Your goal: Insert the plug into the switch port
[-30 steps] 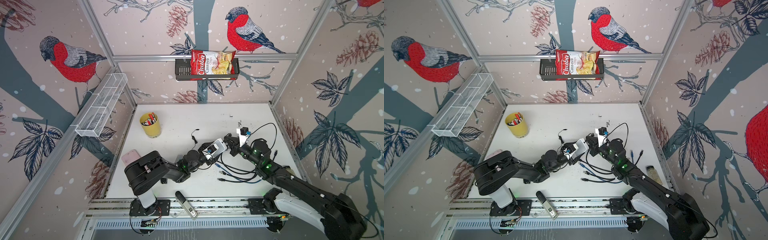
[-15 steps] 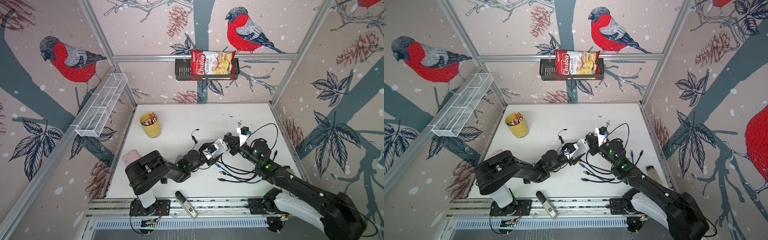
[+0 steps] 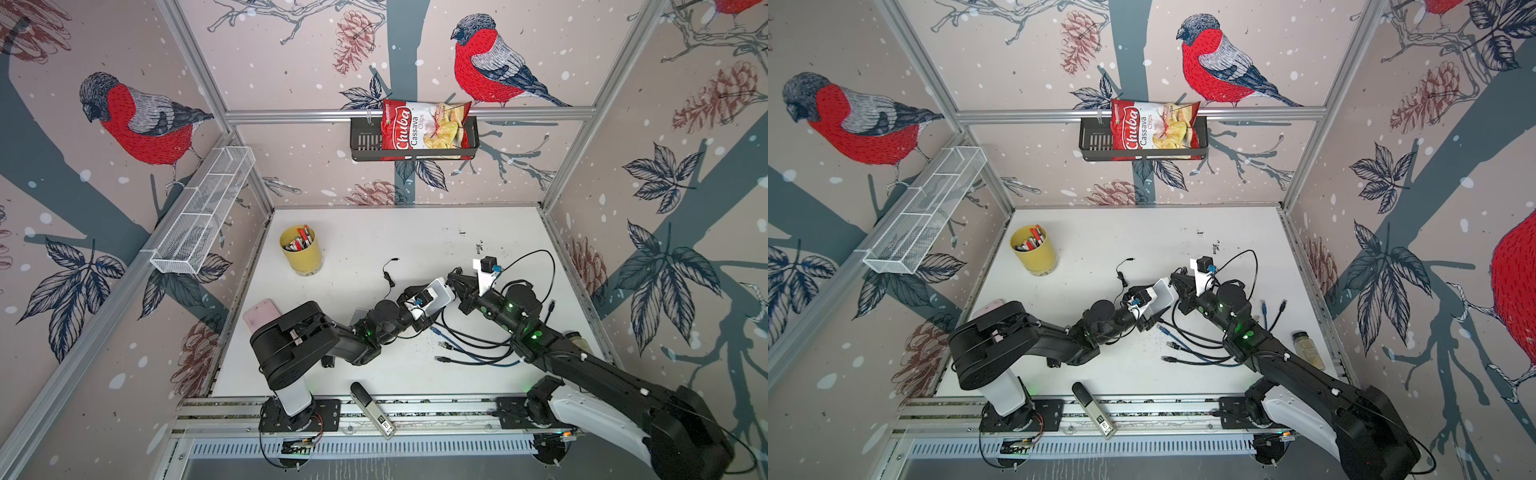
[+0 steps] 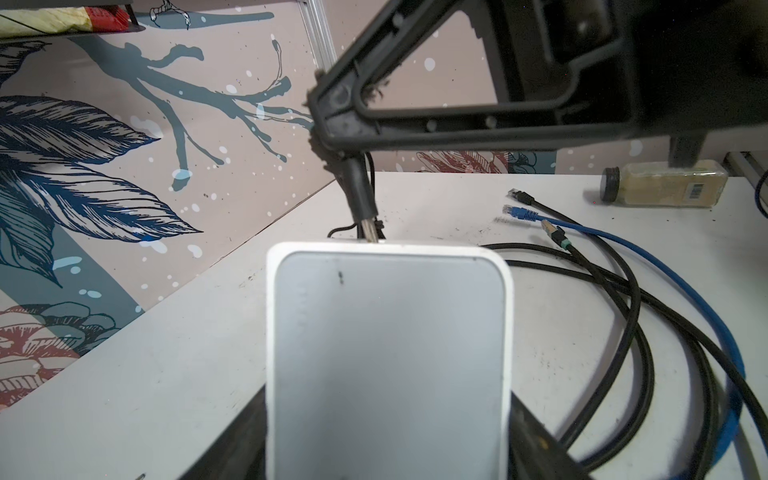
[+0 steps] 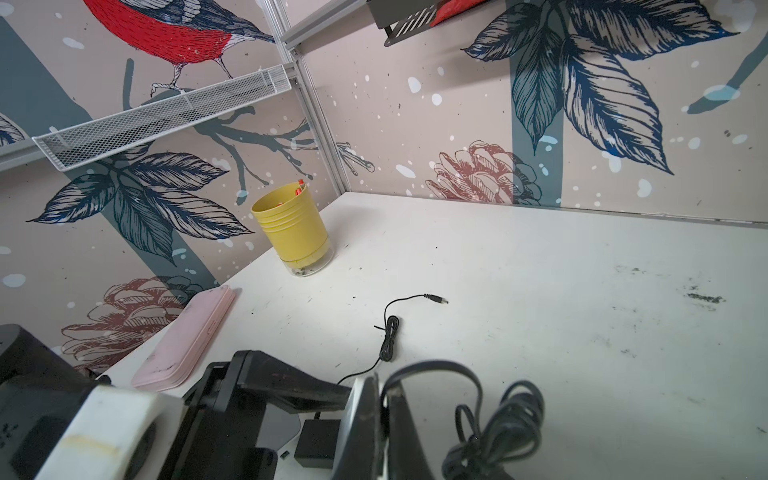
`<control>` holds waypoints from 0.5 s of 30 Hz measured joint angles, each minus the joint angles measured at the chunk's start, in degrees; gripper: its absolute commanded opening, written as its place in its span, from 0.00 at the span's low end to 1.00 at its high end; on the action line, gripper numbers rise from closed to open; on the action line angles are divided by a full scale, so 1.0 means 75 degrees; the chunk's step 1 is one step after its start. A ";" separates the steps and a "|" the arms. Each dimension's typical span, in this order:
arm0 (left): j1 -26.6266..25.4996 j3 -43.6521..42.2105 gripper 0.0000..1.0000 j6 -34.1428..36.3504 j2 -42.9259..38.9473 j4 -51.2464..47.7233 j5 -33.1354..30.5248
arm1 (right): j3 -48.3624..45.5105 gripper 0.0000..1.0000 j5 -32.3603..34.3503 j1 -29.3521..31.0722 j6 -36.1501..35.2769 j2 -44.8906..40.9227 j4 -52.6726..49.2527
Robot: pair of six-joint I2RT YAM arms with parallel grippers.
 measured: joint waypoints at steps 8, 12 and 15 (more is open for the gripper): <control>0.0000 -0.0006 0.00 -0.0128 -0.0038 -0.0064 -0.0015 | -0.0160 0.00 0.0216 0.0073 0.0044 0.0038 0.0236; 0.0000 -0.0012 0.00 -0.0213 -0.0070 -0.0050 0.0020 | -0.0294 0.00 0.0425 0.0090 0.0146 -0.0023 0.0408; -0.0006 -0.0009 0.00 -0.0341 -0.0073 0.0006 0.0047 | -0.0344 0.00 0.0548 0.0093 0.0195 -0.0032 0.0522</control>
